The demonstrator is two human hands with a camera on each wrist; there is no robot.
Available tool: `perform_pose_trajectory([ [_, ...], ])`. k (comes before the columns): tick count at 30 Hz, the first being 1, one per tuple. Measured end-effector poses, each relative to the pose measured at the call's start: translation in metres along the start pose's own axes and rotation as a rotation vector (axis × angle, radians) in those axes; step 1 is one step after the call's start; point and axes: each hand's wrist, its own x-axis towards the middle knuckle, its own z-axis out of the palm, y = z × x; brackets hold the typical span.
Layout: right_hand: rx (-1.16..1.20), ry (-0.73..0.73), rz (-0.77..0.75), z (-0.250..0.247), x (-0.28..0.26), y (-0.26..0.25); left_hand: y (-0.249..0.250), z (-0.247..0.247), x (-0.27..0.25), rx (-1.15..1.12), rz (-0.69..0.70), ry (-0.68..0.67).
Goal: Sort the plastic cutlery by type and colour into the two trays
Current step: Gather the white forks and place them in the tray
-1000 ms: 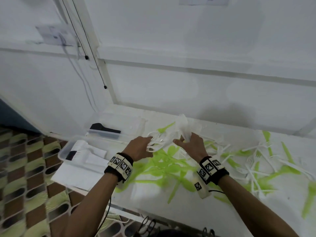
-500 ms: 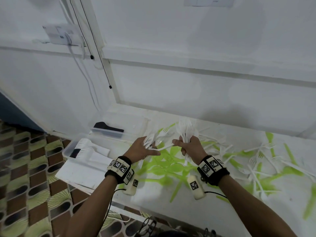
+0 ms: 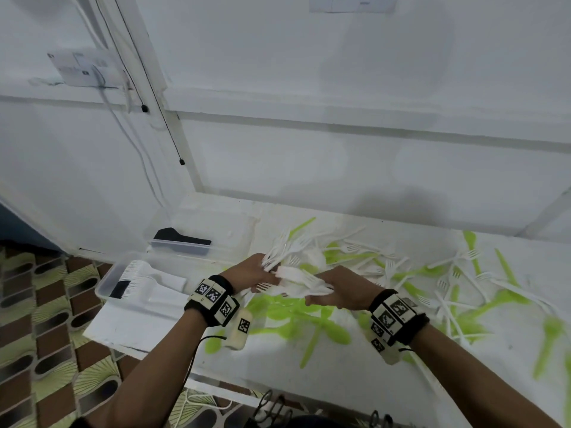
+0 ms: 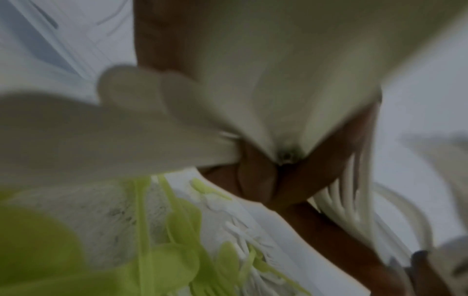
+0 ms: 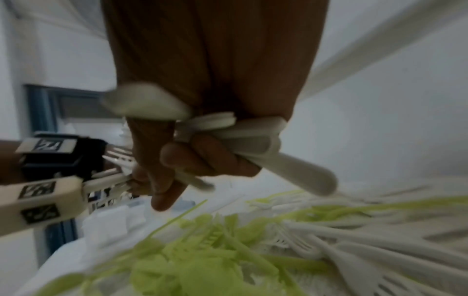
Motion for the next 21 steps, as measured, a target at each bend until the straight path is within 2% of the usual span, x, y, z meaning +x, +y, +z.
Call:
perform_pose_trajectory([
  [3,-0.221,0.034,-0.132,0.005,0.001,0.0,0.002,0.01,0.008,-0.006,0.021,-0.004],
  [6,-0.315,0.02,-0.108,0.005,0.001,0.005,0.011,0.014,0.014,-0.033,0.058,-0.023],
  [10,-0.186,0.022,-0.071,0.002,-0.002,0.017,0.012,0.009,0.033,-0.128,0.134,0.189],
  [12,-0.12,0.118,-0.041,-0.002,-0.003,0.021,0.008,0.005,0.04,-0.173,0.163,0.26],
  [16,0.002,0.329,0.139,-0.018,0.017,0.03,0.002,0.004,0.047,-0.154,0.159,0.332],
  [18,-0.07,0.429,0.12,-0.023,0.036,0.037,-0.003,0.005,0.05,-0.201,0.152,0.402],
  [21,-0.269,0.406,0.102,-0.027,0.076,0.052,-0.015,0.008,0.049,-0.312,0.148,0.486],
])
